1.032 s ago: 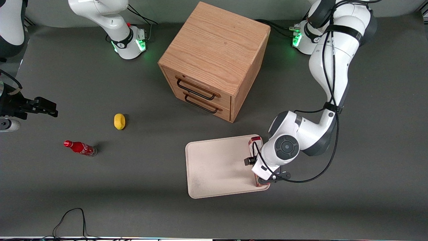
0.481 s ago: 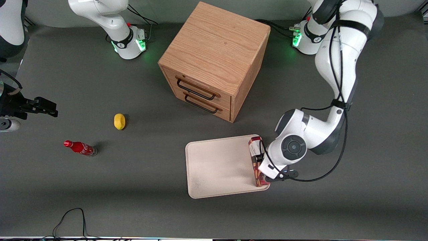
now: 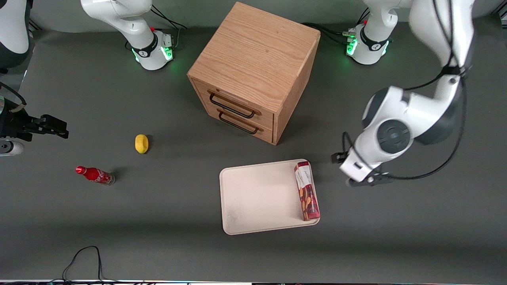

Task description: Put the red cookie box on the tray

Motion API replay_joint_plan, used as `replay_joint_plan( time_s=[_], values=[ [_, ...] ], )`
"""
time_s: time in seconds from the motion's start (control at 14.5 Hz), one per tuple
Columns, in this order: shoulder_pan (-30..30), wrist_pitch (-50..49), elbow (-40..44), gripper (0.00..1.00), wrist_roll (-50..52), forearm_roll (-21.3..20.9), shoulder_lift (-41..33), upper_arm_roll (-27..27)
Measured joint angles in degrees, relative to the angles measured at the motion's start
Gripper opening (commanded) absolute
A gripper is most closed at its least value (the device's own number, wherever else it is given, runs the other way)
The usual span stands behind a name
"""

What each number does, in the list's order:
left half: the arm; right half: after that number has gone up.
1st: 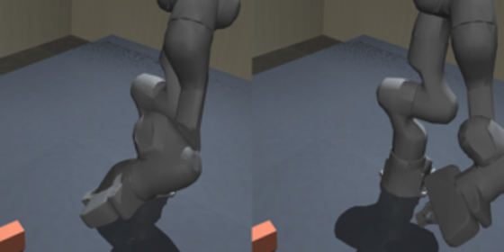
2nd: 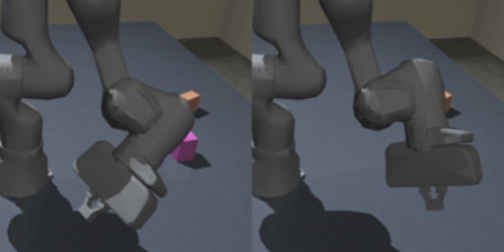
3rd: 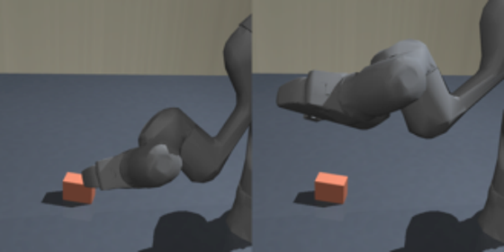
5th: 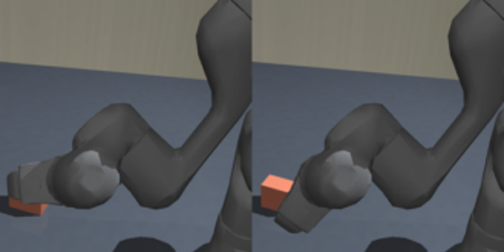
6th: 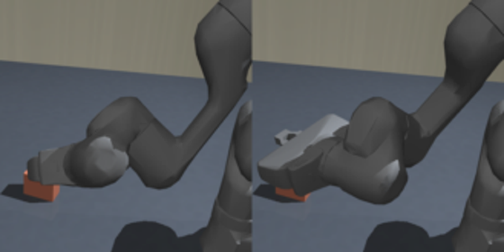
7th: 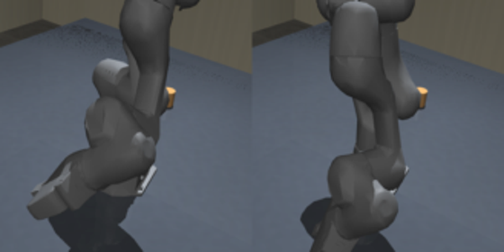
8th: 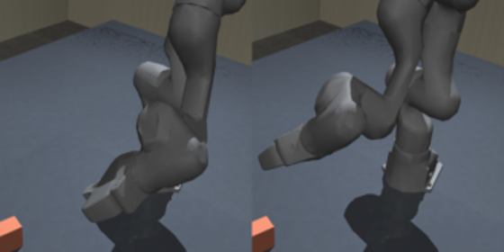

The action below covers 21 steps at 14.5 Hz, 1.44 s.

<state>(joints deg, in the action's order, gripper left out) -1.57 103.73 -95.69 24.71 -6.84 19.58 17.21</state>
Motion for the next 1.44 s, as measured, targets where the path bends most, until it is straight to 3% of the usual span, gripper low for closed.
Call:
replay_joint_plan(
  time_s=[0.21, 0.48, 0.62, 1.03, 1.44],
  values=[
    [4.41, -3.11, -6.97, 1.0, -7.28, 1.27, -10.18, -2.22],
    [-3.08, -7.53, -11.52, 1.0, -15.58, 2.47, -20.89, -17.26],
    [-4.32, -9.14, -11.14, 1.0, -20.28, 3.24, -23.04, -21.86],
    [-4.18, -17.83, -5.36, 1.0, -18.43, 4.23, -23.13, -22.94],
    [-4.05, -18.83, -3.54, 1.0, -18.12, 4.3, -22.82, -23.08]
  ],
)
